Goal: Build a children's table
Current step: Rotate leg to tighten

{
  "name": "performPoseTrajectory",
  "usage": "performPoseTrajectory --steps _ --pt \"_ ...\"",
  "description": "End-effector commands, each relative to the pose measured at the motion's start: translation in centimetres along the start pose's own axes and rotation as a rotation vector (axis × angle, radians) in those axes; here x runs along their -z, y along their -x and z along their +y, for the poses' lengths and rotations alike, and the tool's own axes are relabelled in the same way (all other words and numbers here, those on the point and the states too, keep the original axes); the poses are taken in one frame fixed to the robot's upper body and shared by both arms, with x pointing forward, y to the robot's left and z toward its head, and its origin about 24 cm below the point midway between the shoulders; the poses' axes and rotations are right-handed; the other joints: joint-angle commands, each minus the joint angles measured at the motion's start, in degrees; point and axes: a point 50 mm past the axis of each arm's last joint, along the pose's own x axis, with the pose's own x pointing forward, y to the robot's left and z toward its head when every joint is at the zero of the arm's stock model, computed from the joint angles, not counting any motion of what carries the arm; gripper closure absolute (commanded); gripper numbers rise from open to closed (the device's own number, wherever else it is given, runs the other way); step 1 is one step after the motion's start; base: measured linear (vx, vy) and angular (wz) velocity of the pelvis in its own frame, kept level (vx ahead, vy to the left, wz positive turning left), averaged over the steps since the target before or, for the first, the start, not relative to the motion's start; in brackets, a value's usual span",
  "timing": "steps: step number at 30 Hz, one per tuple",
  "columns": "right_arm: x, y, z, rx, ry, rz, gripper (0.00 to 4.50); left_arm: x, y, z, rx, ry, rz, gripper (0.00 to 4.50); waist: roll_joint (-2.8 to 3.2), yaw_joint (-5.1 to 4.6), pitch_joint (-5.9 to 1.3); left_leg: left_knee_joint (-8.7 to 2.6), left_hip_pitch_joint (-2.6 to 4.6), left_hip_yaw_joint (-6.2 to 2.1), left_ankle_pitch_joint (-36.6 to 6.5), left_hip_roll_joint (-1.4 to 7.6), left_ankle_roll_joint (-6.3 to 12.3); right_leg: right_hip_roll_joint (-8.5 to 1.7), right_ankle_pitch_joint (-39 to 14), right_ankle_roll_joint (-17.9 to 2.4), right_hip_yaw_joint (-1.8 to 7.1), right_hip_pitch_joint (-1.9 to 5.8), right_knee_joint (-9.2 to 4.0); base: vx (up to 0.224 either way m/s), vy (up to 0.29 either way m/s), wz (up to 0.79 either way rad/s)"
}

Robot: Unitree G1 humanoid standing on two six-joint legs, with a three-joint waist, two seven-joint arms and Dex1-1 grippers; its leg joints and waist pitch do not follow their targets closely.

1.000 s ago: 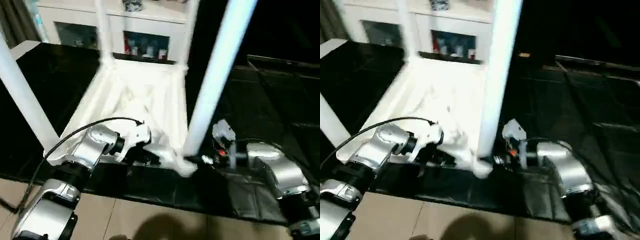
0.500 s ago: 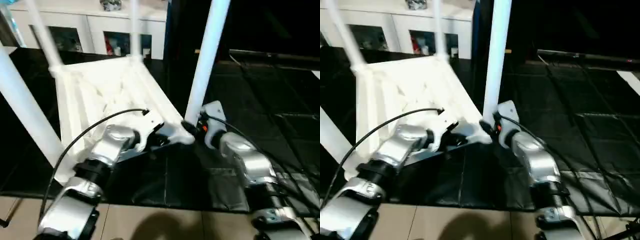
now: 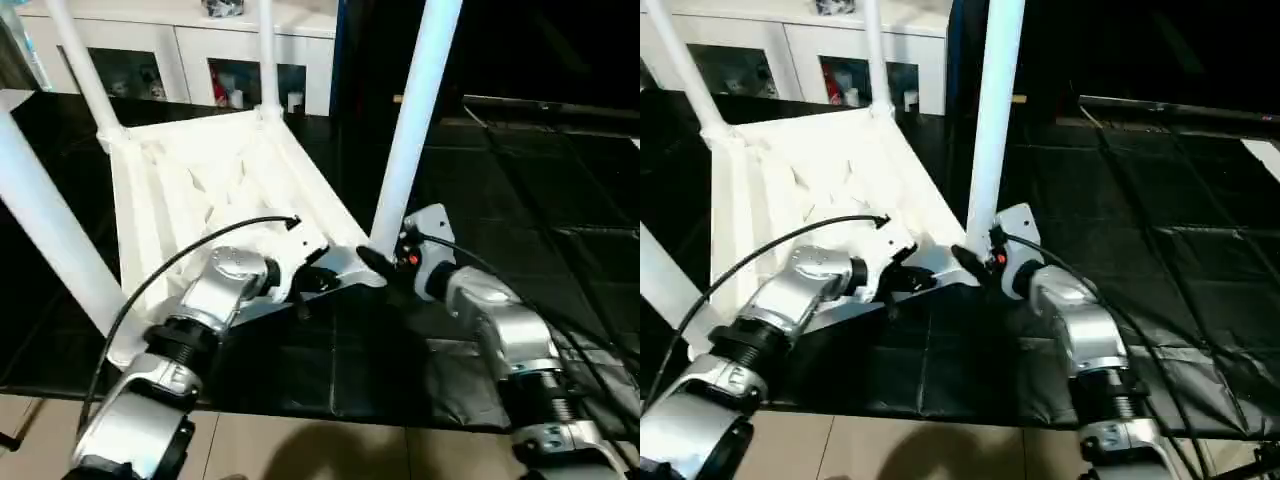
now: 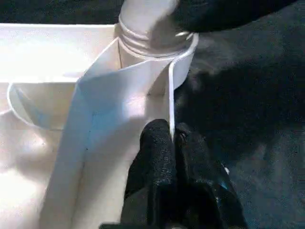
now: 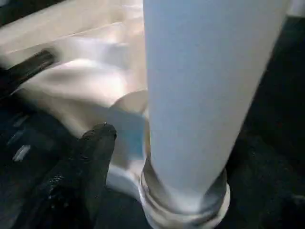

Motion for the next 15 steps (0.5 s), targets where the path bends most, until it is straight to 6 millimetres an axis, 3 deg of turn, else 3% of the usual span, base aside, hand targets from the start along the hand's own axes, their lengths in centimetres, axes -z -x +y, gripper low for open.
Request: performPoseTrajectory --steps 1,6,15 --pt "-0.8 0.4 1.0 -0.165 0.050 -0.041 0.46 -0.3 0.0 -1.0 0.114 -0.039 -0.059 4.50 -0.31 0.48 -3.41 -2.77 0.47 -1.07 -4.2 2.69 5.44 -5.05 9.0 -13.9 2.93 2.84 -3.62 0.000 0.000 0.00" --pt "-0.5 2.0 0.7 -0.321 0.070 0.007 0.03 0.7 1.2 -1.6 0.224 -0.084 -0.026 4.50 -0.17 1.02 -3.32 -2.78 0.67 -0.97 -5.5 2.93 5.80 -5.08 7.6 -15.0 2.81 2.60 -3.63 0.000 0.000 0.00" --pt "-0.6 4.0 0.2 -0.547 0.124 0.074 0.03 1.5 2.3 -2.7 0.413 -0.167 0.051 4.50 -0.56 2.69 -3.35 -2.48 0.82 -0.60 -5.1 3.15 5.64 -5.13 6.0 -14.9 2.68 2.16 -3.33 0.000 0.000 0.00"
